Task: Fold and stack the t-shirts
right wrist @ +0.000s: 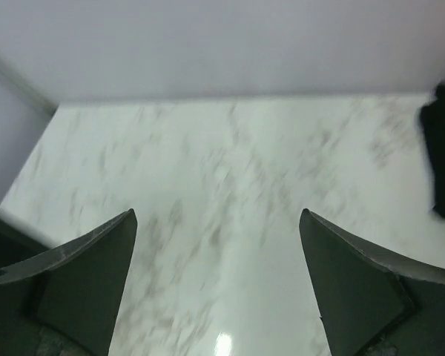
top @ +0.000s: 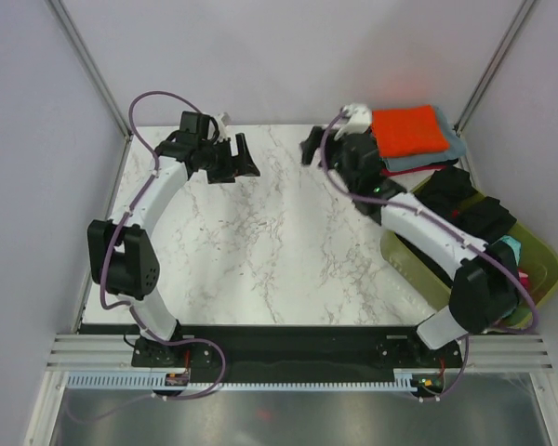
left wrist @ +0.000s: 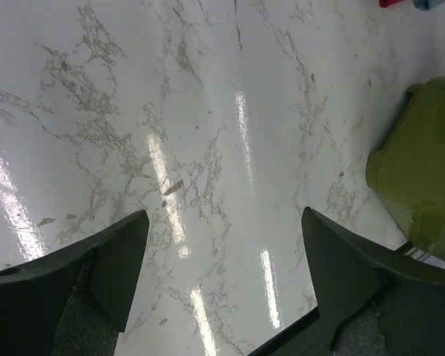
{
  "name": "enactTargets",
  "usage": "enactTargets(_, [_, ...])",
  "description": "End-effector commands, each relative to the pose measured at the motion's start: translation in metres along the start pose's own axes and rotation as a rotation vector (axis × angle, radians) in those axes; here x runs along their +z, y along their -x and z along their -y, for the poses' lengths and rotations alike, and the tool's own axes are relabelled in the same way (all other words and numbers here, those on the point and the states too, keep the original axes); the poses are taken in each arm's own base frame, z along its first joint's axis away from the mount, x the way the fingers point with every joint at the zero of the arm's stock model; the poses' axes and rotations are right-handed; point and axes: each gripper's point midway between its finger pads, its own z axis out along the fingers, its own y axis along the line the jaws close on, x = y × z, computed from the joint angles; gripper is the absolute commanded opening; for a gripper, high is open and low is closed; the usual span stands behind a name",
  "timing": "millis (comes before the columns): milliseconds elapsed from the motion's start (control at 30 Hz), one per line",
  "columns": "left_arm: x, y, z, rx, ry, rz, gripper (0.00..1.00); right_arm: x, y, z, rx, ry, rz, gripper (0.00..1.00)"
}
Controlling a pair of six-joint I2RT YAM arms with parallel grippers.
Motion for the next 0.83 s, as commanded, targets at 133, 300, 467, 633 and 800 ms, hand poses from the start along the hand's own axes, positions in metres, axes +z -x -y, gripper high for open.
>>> enactTargets(133, [-0.030, 0.021, 0.001, 0.023, 0.065, 0.133, 0.91, -0.111, -0.112, -0.054, -0.060, -0.040, -0.241, 0.98])
enactTargets(300, [-0.058, 0.019, 0.010, 0.043, 0.065, 0.190, 0.91, -0.155, -0.162, -0.028, -0.076, -0.086, -0.354, 0.98])
enactTargets(467, [-0.098, 0.019, -0.019, 0.134, 0.251, 0.348, 0.91, -0.182, -0.174, -0.015, -0.039, -0.076, -0.369, 0.98])
enactTargets(633, [-0.113, 0.008, -0.029, 0.155, 0.284, 0.454, 0.91, -0.184, -0.174, -0.008, -0.044, -0.096, -0.361, 0.98])
enactTargets(800, [-0.131, 0.009, -0.026, 0.155, 0.289, 0.526, 0.92, -0.184, -0.178, -0.011, -0.069, -0.091, -0.360, 0.98])
